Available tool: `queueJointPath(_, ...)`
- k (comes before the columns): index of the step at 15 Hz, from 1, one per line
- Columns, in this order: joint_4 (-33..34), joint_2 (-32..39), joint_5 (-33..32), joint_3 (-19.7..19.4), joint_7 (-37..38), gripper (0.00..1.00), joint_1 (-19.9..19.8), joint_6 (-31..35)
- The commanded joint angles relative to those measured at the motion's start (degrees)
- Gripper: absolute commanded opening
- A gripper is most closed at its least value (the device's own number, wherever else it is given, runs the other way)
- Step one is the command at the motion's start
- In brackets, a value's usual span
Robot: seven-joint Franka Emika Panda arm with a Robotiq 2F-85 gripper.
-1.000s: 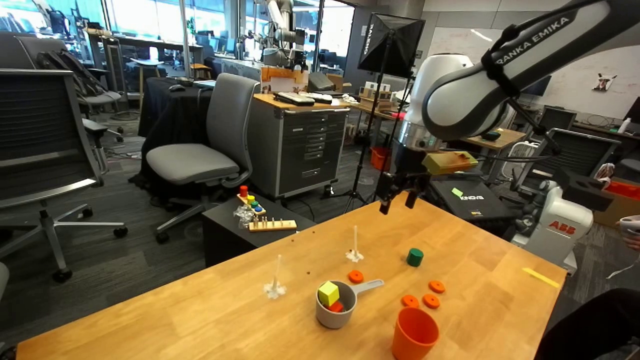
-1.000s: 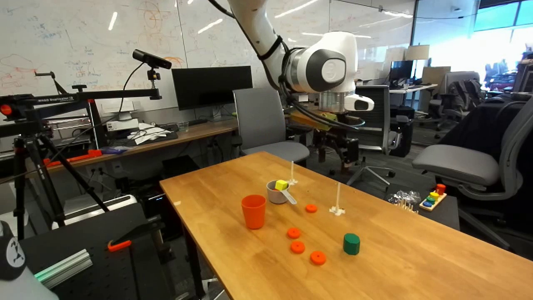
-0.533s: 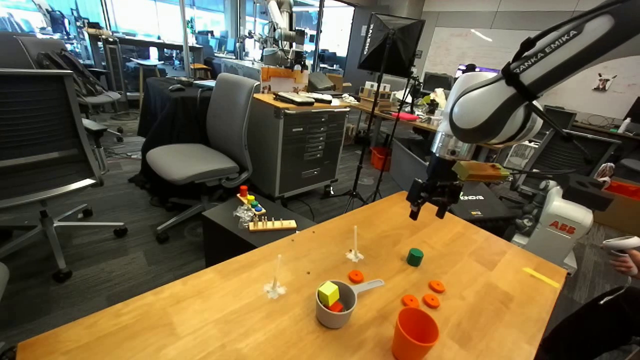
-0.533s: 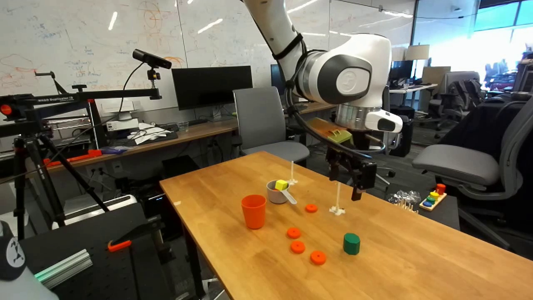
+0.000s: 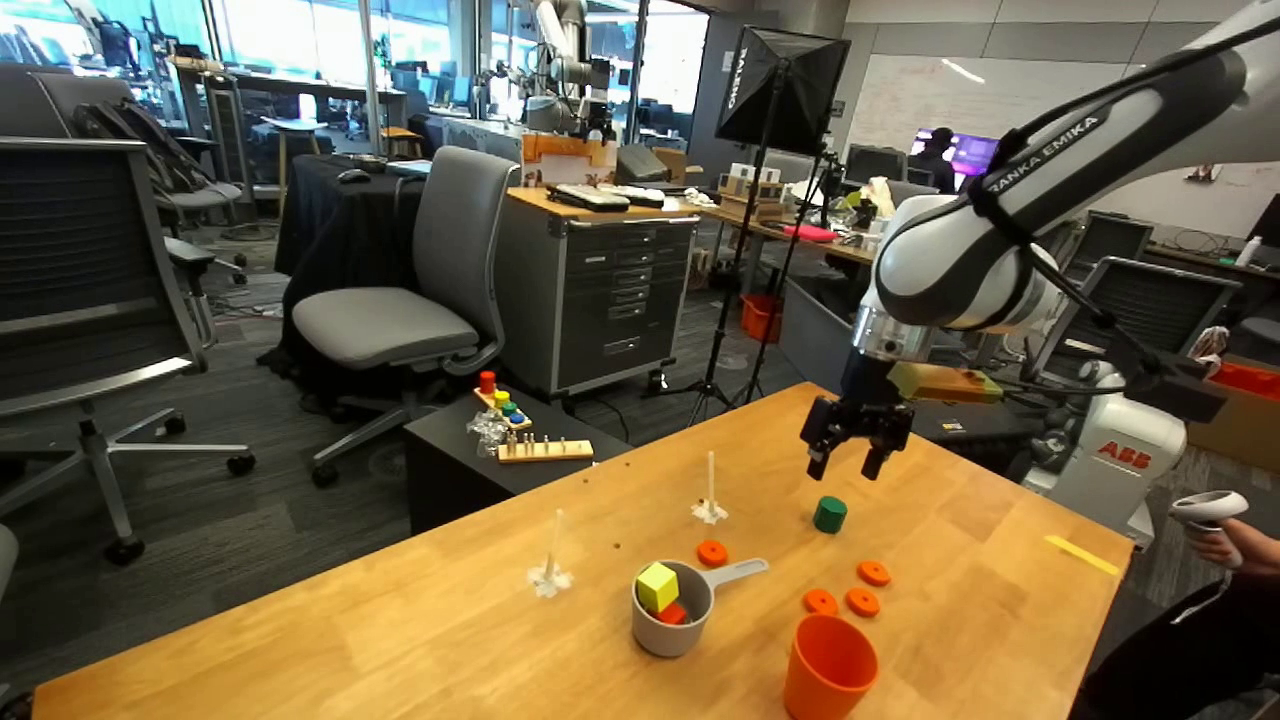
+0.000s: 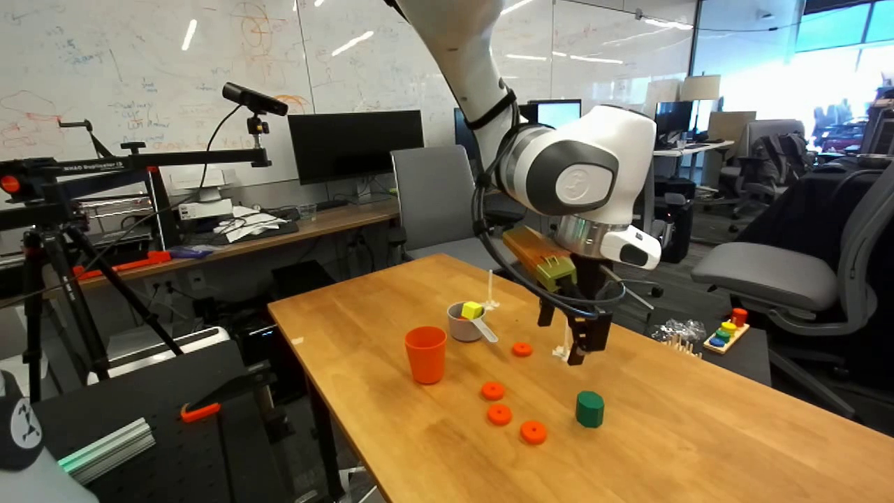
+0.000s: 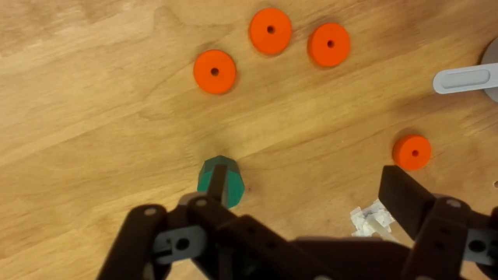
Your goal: Put the blocks in the grey cup
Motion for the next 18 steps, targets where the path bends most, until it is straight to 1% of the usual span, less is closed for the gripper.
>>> queueJointPath(1,4.8,3.3,0.7,0.0,0.0,1.0,-0.2,-1.5)
queueJointPath(8,8.6,6.3,0.3,-0.7,1.3,1.0,0.1,-1.9)
queueJointPath(18,8.3,7.5,0.6,-2.4,4.0,1.0,-0.4,-2.2)
